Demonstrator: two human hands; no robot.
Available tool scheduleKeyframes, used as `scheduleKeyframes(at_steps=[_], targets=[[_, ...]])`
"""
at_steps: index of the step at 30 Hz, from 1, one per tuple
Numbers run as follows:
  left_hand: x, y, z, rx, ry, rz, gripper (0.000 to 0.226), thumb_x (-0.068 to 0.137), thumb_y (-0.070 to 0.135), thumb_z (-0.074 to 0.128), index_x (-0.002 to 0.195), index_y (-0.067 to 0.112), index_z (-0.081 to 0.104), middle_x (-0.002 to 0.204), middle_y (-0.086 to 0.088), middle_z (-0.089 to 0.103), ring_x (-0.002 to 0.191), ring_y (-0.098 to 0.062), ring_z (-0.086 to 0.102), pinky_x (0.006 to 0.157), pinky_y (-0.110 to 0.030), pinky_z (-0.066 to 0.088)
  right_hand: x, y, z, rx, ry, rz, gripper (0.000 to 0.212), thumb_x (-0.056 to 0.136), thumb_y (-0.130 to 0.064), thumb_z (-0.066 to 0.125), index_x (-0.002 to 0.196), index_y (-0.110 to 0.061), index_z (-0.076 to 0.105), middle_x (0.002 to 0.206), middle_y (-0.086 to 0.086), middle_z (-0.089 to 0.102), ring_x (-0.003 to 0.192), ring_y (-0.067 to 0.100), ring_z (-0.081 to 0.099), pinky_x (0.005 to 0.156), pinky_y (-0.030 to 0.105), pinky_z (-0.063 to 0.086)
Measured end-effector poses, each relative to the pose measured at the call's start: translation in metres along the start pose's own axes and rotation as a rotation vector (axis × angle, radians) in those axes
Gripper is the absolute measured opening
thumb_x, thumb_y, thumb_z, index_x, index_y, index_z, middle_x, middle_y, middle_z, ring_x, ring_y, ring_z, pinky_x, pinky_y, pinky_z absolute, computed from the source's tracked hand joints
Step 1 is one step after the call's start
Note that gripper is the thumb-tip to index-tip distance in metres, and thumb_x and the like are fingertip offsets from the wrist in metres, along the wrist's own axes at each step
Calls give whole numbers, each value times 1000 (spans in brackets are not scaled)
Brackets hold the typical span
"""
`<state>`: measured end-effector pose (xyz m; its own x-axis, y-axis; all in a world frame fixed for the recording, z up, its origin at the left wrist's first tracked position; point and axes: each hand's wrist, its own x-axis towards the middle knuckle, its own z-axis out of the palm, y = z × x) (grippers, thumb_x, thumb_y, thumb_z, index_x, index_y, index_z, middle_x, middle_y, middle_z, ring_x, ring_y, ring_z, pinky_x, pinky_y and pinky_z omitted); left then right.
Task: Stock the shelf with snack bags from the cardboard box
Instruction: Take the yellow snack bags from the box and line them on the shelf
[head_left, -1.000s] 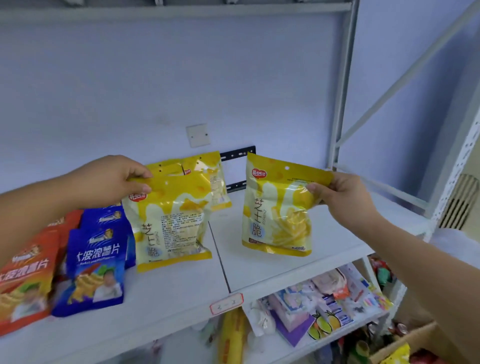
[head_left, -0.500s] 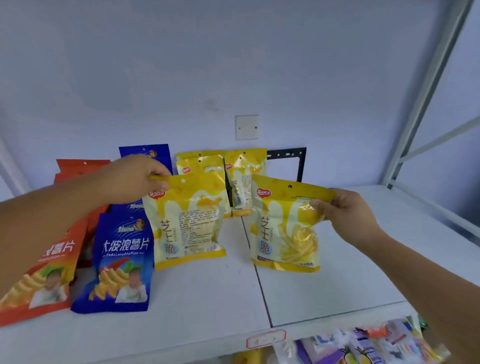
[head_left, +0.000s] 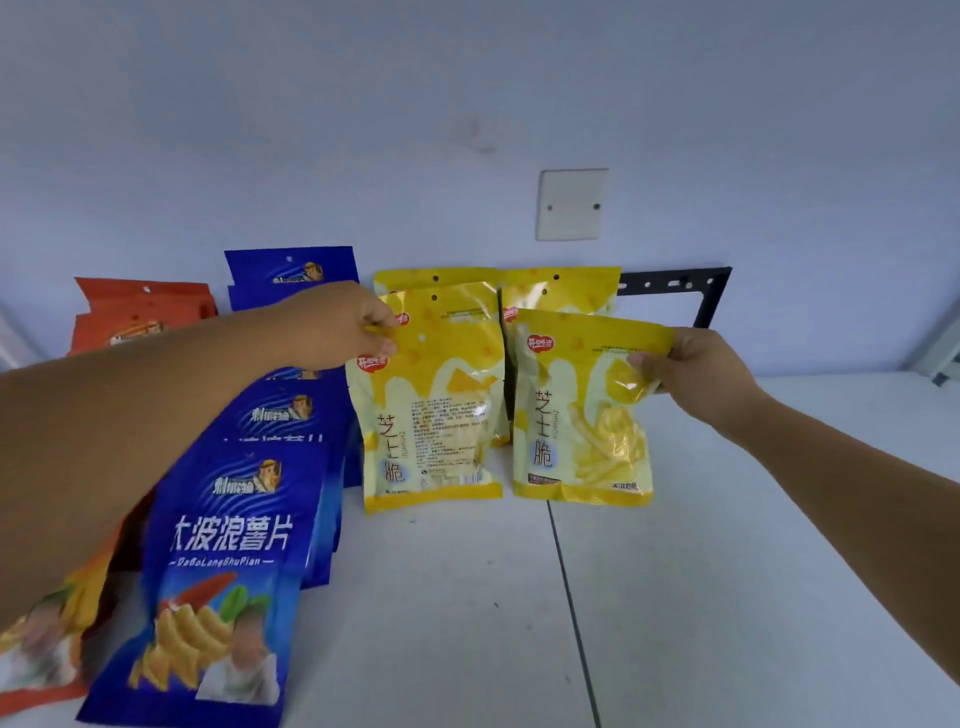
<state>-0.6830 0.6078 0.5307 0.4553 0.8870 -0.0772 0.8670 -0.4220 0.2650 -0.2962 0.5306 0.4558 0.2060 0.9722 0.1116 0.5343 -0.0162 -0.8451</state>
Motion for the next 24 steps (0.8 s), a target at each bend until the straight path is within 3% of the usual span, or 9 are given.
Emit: scheduleKeyframes(at_steps=[3,6,9,13,17,20,22,24], targets=[[30,-6,5,4,1,18,33,95,31,64,126,18,68,122,0,68,102,-15,62,91,-33,49,29,2,9,-44,6,36,11,92,-23,71,91,-14,75,92,11,77,91,33,74,91,55,57],[53,-7,11,21,28,16,32,95,32,64,124,19,68,125,0,64,110,-19,60,97,-39,49,48,0,16,-98,-2,84,17,94,-22,69,97,-6,72,96,19,75,94,38,72,90,54,57],[70,-8,17,28,27,38,21,95,29,64,113,21,71,113,-2,69,99,-20,63,90,-44,52,59,1,21,-109,16,114,21,93,-21,68,100,-1,71,99,23,74,94,40,71,87,51,59],[85,-13,14,38,-14,24,19,93,32,67,109,23,70,106,4,69,96,-15,64,87,-39,53,68,8,26,-138,17,145,27,91,-21,68,98,6,69,96,26,72,84,37,70,75,45,57],[94,-15,9,65,-63,26,21,91,32,70,110,25,68,102,8,69,89,-7,64,70,-22,47,67,16,30,-148,47,183,28,91,-22,67,92,6,65,79,17,63,69,25,55,63,34,42],[94,-15,9,76,-45,36,20,90,33,71,108,26,68,99,10,68,84,-1,62,66,-18,44,64,18,33,-177,68,196,21,91,-25,66,85,-5,61,75,9,59,67,23,53,60,32,40],[94,-15,8,57,-28,43,22,88,33,73,109,25,69,102,9,70,86,-3,63,71,-20,47,64,18,32,-178,109,192,19,88,-28,70,86,-12,60,78,5,63,71,24,59,61,33,45],[90,-14,6,39,4,52,28,88,34,73,114,23,68,110,6,70,92,-7,64,75,-22,48,61,17,30,-130,143,187,26,87,-31,73,105,-14,64,98,2,70,88,25,68,72,37,53]])
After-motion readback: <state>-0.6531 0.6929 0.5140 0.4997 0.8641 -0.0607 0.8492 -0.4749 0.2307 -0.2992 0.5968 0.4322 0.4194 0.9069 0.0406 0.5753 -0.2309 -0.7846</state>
